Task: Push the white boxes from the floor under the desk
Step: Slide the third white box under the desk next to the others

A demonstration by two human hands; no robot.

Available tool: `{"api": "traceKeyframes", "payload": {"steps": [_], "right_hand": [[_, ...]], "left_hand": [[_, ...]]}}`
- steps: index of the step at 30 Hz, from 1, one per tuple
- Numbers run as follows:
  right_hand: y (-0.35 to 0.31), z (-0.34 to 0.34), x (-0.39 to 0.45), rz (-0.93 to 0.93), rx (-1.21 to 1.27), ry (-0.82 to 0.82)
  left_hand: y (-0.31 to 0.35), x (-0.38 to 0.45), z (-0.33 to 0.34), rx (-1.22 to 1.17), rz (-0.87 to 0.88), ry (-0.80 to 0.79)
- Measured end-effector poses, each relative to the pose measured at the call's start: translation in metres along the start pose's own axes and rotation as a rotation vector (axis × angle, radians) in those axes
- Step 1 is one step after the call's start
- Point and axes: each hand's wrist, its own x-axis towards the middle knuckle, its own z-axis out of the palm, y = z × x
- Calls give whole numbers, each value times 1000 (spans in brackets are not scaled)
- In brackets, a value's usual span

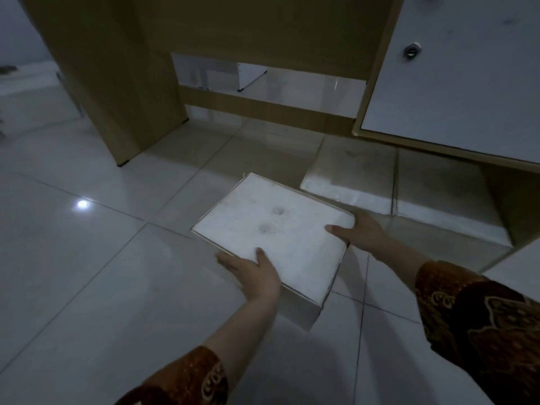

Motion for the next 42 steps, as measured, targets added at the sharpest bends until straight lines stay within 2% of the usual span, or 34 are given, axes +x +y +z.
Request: {"api": "traceKeyframes", "payload": {"steps": [3, 6, 10, 14, 18, 19, 21, 23, 24, 30, 35, 37, 40, 42], "right_hand": [[-3, -2, -9, -41, 12, 27], [-5, 1, -14, -23, 6, 34], [-2, 9, -14, -64, -121, 39], [0, 23, -20, -177, -192, 23], [-7, 39, -33, -307, -321, -95], [-9, 44, -36, -331, -384, -126], [-15, 57, -35, -410, -518, -130], [-24, 68, -28, -475, -616, -76], [-30, 72, -24, -486, -666, -48], [-61, 92, 5, -488, -871, 22], [-73, 79, 21, -564, -932, 67], [-60, 58, 34, -485, -983, 104], [-31, 33, 48, -302, -982, 61], [-16, 27, 49, -328, -955, 66]], "left_hand": [[-2, -40, 20, -16, -79, -56], [8, -42, 27, -17, -102, -16], [15, -12, 18, -6, 0, 55], [16, 29, 0, 116, 100, 69], [26, 91, -25, 346, 223, -44], [32, 105, -32, 428, 267, -67], [44, 129, -41, 626, 463, -28], [52, 140, -41, 822, 705, 45], [54, 142, -39, 896, 770, 53], [46, 123, -20, 1269, 688, -104], [27, 110, -2, 1227, 618, -135], [27, 119, 3, 1199, 669, -131], [36, 139, 14, 1188, 724, -178], [44, 154, 26, 1164, 744, -213]]}}
